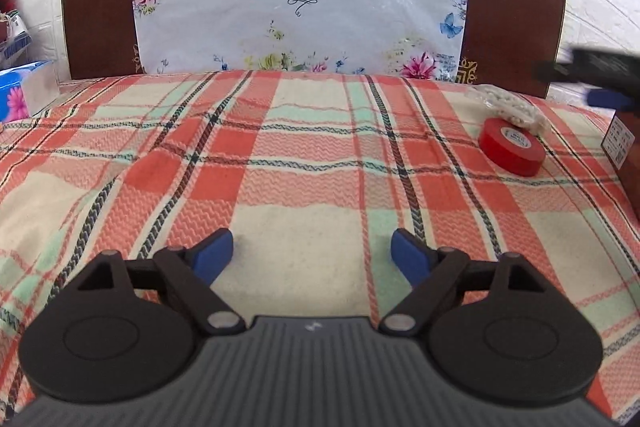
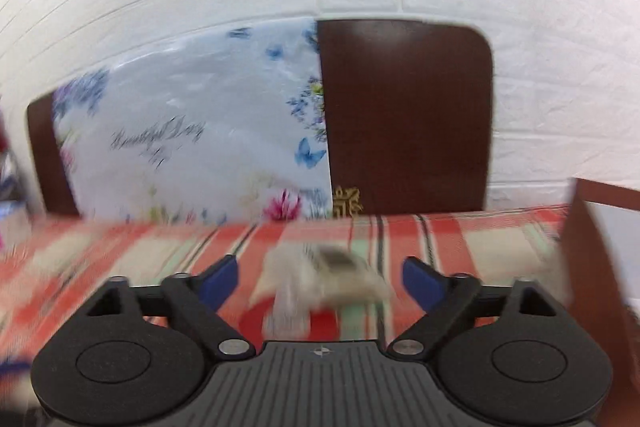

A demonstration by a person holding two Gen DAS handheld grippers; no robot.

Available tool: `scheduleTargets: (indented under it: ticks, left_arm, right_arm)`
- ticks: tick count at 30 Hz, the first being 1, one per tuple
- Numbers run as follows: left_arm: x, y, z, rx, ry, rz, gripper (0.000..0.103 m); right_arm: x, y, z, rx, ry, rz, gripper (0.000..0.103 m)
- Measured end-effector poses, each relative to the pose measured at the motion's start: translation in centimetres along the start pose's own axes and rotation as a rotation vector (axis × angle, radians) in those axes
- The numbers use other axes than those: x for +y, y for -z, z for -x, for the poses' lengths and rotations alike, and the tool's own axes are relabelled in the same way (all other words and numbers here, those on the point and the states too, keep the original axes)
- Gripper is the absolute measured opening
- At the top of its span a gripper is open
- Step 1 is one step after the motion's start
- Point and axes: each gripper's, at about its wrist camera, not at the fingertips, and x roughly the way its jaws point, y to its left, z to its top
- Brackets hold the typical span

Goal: Organize objects
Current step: 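Move the right tool over the table and grasp the cotton swab bag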

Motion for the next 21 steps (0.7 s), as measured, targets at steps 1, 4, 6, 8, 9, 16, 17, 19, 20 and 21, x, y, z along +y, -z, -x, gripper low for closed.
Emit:
scheduleTargets:
  ticks: [1, 4, 6, 8, 9, 16, 17, 19, 20, 21]
  left_arm:
    - [0.0, 0.0, -0.2, 0.001, 0.0, -0.001, 0.088]
    - [0.0, 0.0, -0.4, 0.005, 0.001, 0.003, 0.089]
    - [0.0, -0.1, -0.5, 0.005, 0.002, 0.003, 0.089]
    - [0.1, -0.2, -0.5, 0.005, 0.006, 0.007, 0.089]
    - [0.1, -0.2, -0.5, 0.005, 0.008, 0.009, 0.089]
    - [0.2, -0.2, -0.4, 0.001, 0.015, 0.019, 0.09]
    - [0.2, -0.2, -0.4, 0.0, 0.015, 0.019, 0.09]
    - [0.2, -0.2, -0.4, 0.0, 0.015, 0.017, 0.09]
    - [0.2, -0.2, -0.4, 0.0, 0.016, 0.019, 0.09]
    - [0.2, -0.2, -0.4, 0.001, 0.015, 0.018, 0.09]
  right_arm:
    - [0.0, -0.2, -1.9, 0.049, -0.003, -0.019, 0.092]
    - [-0.6, 0.4, -7.0, 0.227, 0.014, -0.065, 0.074]
    - [-0.2, 0.7, -6.7, 0.198, 0.02, -0.042, 0.069]
    - [0.2, 0.5, -5.5, 0.182, -0.003, -0.047, 0.067]
    - [0.5, 0.2, -4.5, 0.152, -0.012, -0.051, 0.068]
    - [3.4, 1.5, 7.0, 0.017, -0.057, 0.119, 0.068]
    - [3.4, 2.7, 9.0, 0.032, -0.055, 0.122, 0.068]
    - [3.1, 5.7, 12.9, 0.08, -0.054, 0.114, 0.068]
    - [3.3, 7.7, 14.4, 0.1, -0.049, 0.136, 0.068]
    - [3.6, 9.6, 15.4, 0.131, -0.022, 0.163, 0.068]
